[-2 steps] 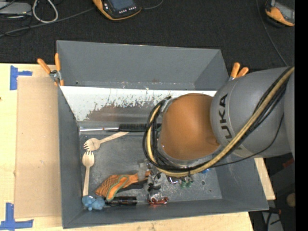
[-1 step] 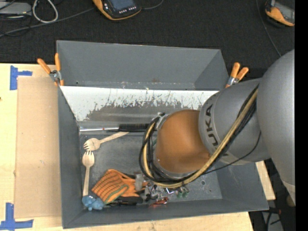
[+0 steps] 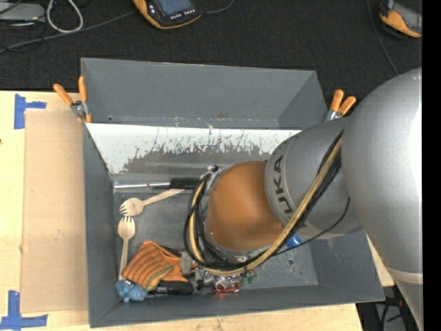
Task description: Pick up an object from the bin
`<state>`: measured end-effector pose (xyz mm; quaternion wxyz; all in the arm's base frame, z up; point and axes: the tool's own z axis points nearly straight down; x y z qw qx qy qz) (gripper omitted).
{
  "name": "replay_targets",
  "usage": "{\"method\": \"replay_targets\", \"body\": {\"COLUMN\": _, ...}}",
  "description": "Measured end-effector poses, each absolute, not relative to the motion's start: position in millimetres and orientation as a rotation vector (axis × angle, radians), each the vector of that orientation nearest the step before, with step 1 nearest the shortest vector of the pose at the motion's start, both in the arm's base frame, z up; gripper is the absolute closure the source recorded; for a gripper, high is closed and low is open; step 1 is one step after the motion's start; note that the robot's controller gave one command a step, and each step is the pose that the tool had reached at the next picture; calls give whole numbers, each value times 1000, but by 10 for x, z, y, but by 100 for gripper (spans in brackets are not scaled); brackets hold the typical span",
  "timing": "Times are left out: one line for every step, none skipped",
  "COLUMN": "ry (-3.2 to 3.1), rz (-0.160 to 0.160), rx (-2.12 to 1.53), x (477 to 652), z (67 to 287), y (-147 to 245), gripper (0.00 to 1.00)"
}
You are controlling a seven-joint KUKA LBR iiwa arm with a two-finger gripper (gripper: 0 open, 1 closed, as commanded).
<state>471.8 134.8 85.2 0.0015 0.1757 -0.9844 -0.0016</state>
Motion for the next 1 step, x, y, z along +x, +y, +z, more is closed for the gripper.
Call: {"method": "replay_targets", "body": {"ry": -3102, "rz": -12, "rx": 527, "x": 4789, "z": 793, "y": 1297, "gripper": 100}}
